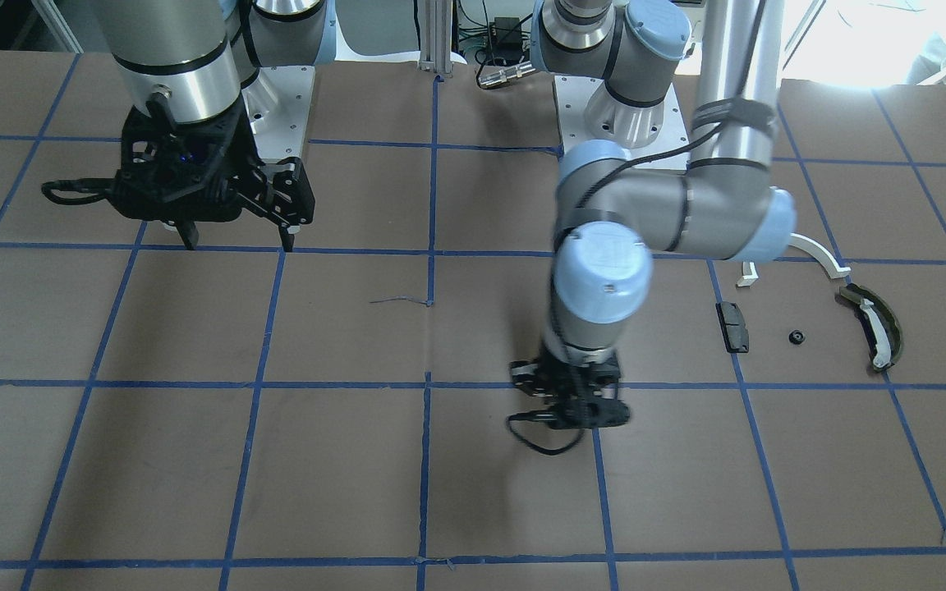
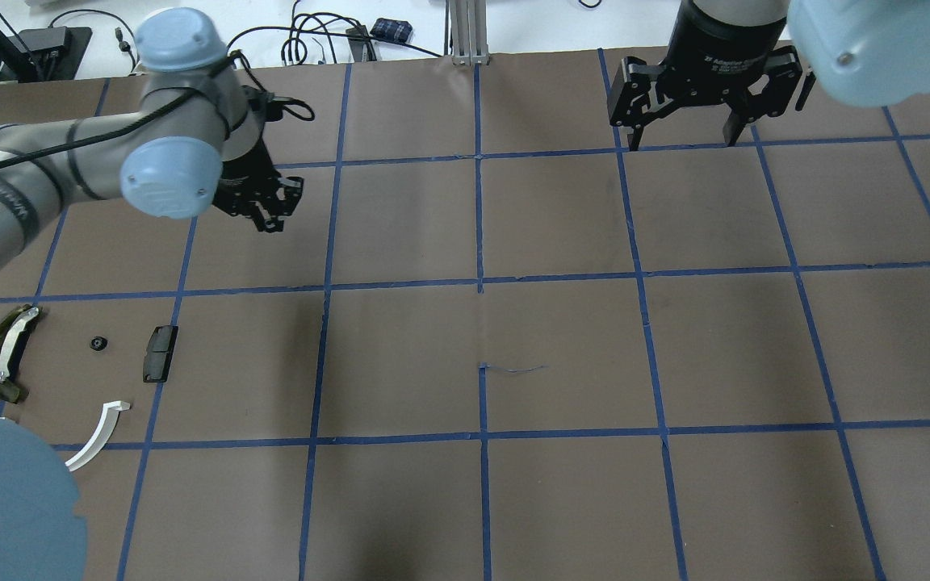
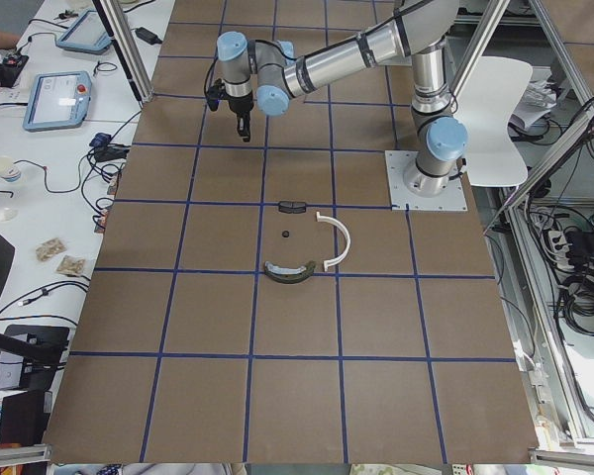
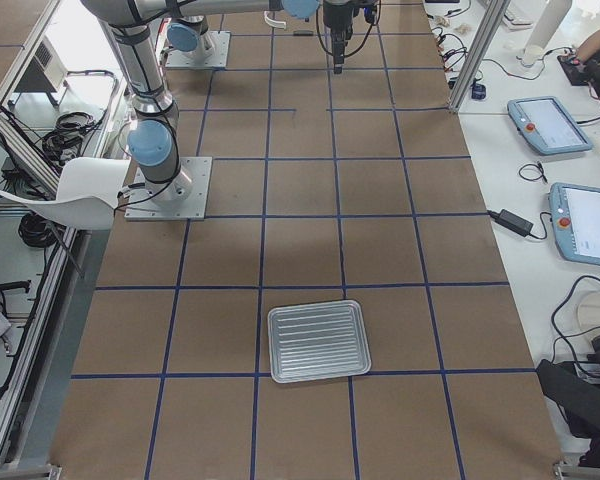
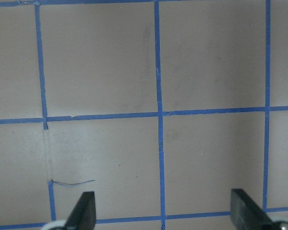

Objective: Place bearing gear from tray to pile

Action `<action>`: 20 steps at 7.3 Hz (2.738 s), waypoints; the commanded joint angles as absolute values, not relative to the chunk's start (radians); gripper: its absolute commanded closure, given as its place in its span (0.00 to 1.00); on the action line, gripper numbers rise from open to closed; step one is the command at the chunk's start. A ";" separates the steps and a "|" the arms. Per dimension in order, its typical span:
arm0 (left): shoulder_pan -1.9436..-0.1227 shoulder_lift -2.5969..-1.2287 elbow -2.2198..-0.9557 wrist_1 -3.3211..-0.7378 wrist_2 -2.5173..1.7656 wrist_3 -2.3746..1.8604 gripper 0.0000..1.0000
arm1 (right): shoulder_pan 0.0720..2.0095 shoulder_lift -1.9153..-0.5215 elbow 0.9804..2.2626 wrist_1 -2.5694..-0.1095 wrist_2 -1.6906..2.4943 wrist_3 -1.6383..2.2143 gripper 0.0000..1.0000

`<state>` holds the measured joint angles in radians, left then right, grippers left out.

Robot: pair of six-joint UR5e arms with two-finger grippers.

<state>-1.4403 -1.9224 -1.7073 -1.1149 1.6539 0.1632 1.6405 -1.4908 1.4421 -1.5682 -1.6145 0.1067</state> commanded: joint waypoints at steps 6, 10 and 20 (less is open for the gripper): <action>-0.813 -1.908 -1.950 -0.965 1.605 0.890 1.00 | 1.629 -1.493 1.422 -1.545 -1.612 0.109 0.00; -0.811 -1.945 -1.948 -0.959 1.560 0.876 1.00 | 1.629 -1.494 1.414 -1.549 -1.614 0.112 0.00; -0.871 -1.884 -1.870 -0.983 1.514 0.812 0.55 | 1.632 -1.494 1.425 -1.546 -1.612 0.114 0.00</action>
<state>-0.8414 -1.9171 -1.8936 -0.9661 1.5127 0.8312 1.6326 -1.4942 1.4240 -1.5482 -1.6118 0.1177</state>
